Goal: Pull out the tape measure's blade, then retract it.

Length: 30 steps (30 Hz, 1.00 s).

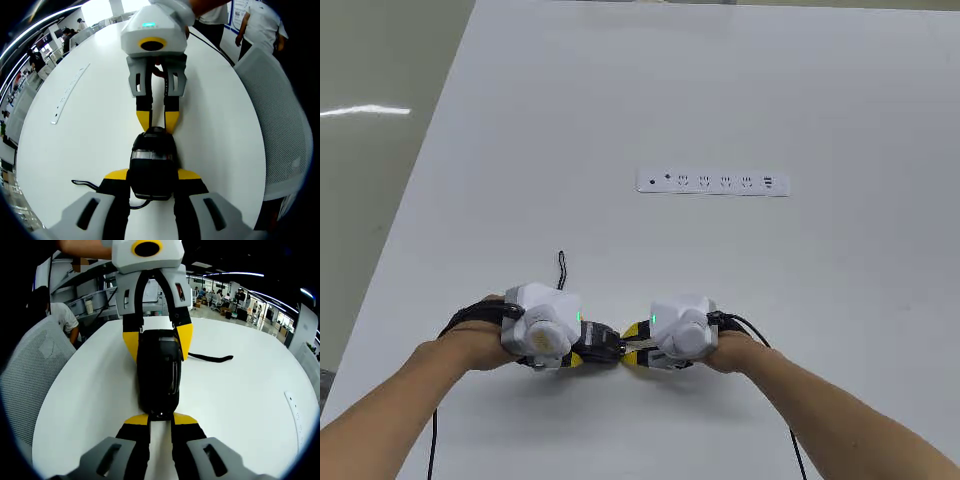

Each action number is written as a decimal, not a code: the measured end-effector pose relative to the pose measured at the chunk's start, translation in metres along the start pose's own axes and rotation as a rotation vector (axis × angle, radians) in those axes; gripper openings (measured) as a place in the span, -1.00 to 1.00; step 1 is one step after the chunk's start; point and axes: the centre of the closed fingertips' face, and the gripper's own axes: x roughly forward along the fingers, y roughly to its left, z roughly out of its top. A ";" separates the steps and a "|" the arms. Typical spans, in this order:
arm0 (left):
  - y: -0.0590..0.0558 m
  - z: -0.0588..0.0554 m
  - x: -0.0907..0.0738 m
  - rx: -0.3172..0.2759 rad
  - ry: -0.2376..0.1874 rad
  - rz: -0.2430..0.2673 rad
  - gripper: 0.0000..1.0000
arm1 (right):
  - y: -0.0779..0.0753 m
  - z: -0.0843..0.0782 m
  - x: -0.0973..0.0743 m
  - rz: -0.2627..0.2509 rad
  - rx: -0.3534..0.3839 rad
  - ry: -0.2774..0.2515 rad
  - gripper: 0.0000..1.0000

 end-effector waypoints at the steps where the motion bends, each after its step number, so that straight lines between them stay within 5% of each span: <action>1: 0.000 0.000 0.000 -0.001 0.000 0.000 -0.42 | 0.000 0.000 0.000 0.001 0.008 0.000 -0.72; 30: 0.000 0.000 0.001 -0.001 0.017 -0.013 -0.43 | 0.002 -0.002 -0.001 0.012 -0.014 0.004 -0.83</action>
